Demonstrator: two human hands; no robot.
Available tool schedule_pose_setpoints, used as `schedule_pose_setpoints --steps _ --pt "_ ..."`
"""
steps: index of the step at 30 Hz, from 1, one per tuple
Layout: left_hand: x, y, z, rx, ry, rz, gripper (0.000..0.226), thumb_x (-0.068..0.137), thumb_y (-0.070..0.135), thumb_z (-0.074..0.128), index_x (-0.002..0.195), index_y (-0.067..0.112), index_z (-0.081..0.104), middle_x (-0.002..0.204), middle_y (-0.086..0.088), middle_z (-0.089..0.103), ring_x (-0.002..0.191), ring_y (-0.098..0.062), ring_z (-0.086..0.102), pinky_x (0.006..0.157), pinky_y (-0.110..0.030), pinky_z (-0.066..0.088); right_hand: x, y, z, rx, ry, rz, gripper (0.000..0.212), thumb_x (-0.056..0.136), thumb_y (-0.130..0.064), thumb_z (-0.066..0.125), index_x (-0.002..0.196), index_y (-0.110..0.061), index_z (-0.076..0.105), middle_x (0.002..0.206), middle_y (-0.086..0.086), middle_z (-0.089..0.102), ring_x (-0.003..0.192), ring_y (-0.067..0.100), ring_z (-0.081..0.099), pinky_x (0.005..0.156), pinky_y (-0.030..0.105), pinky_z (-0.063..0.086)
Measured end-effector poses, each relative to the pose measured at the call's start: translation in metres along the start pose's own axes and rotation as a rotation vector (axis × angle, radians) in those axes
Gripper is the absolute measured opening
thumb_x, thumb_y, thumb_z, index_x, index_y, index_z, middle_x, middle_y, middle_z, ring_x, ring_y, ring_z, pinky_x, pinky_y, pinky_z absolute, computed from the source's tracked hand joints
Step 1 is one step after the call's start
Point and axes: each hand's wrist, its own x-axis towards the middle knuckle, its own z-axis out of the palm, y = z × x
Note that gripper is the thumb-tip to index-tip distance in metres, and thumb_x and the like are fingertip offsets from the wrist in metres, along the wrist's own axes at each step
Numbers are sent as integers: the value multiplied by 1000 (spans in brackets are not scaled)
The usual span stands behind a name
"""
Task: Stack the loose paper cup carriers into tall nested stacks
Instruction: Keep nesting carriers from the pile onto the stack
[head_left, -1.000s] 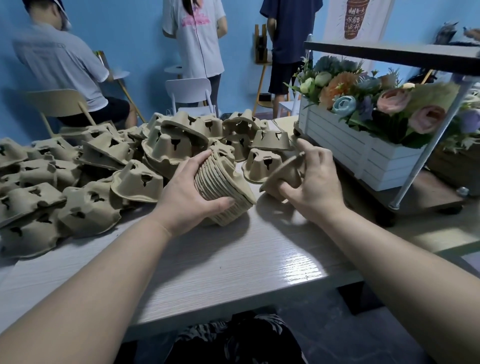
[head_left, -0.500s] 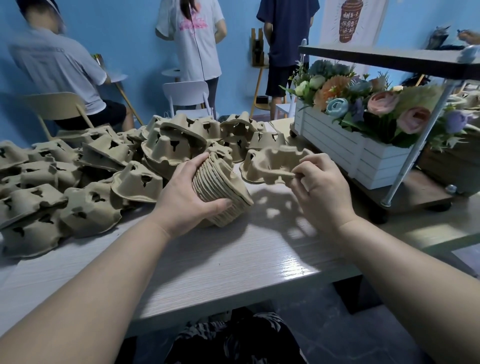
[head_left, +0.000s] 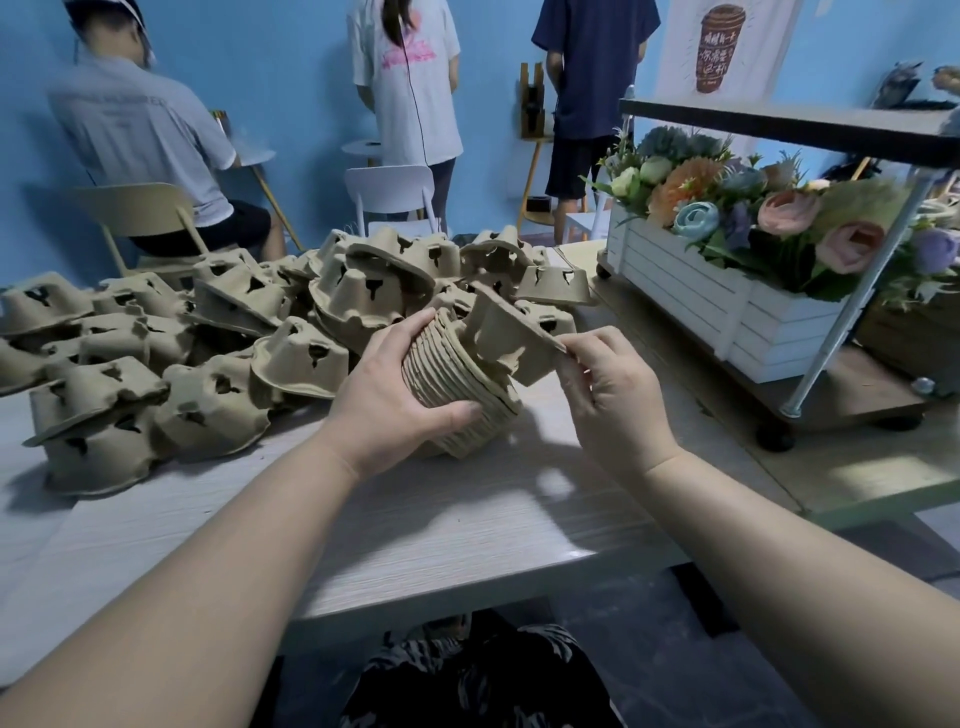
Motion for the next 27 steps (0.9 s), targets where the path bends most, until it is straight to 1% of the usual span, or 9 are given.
schedule_pose_setpoints --steps 2,3,7,12,16,19,21,25,27 --pt "-1 0 -1 -5 6 1 114 41 72 65 146 37 35 130 16 40 117 2 40 100 -17 28 -2 -1 3 -8 -42 -35 31 92 -28 44 97 -10 69 87 5 63 75 24 59 64 37 48" --pt "-1 0 -1 -3 8 0 114 41 72 64 146 38 35 130 16 40 117 2 40 99 -17 28 -3 -2 3 -1 -62 -37 29 92 -26 45 96 -10 68 86 6 64 74 24 58 63 39 48" --pt "-2 -1 -1 -12 9 0 113 41 71 65 145 39 35 131 17 39 118 2 39 100 -18 28 -8 -8 1 50 -153 18 21 91 -20 49 100 -15 67 81 -4 64 73 16 57 67 38 50" --pt "-4 -2 -1 -23 22 13 112 42 70 65 145 37 36 131 15 41 117 3 39 100 -16 27 -9 -10 -2 63 -304 -6 30 93 -26 45 117 -21 64 99 -6 71 90 19 66 75 41 53" --pt "-8 -4 -4 -37 50 17 113 42 70 65 145 35 37 132 15 42 117 5 39 100 -13 26 -9 -14 2 37 -393 -98 34 94 -26 44 123 -23 60 109 -4 69 98 23 64 79 42 52" --pt "-13 -8 -7 -66 69 2 113 43 69 68 146 34 37 134 14 43 120 2 40 103 -16 28 -10 -22 7 20 -391 -138 32 91 -17 50 120 -23 62 106 -3 70 95 24 65 77 41 53" --pt "-18 -12 -12 -89 84 2 111 45 67 70 146 33 38 137 13 44 124 0 41 106 -20 30 -10 -28 11 36 -424 -145 33 90 -16 51 120 -24 61 104 -2 70 94 25 64 76 43 53" --pt "-28 -22 -26 -98 99 -8 105 46 65 72 142 39 38 134 14 46 123 0 43 104 -17 32 -8 -40 23 71 -524 -144 32 91 -20 47 120 -22 61 108 -3 69 99 22 64 81 43 51" --pt "-32 -29 -35 -85 116 -19 103 45 66 71 140 41 38 132 14 47 121 0 44 102 -13 31 -7 -49 28 90 -535 -140 35 92 -31 45 120 -20 62 111 -3 69 102 19 63 87 38 50"
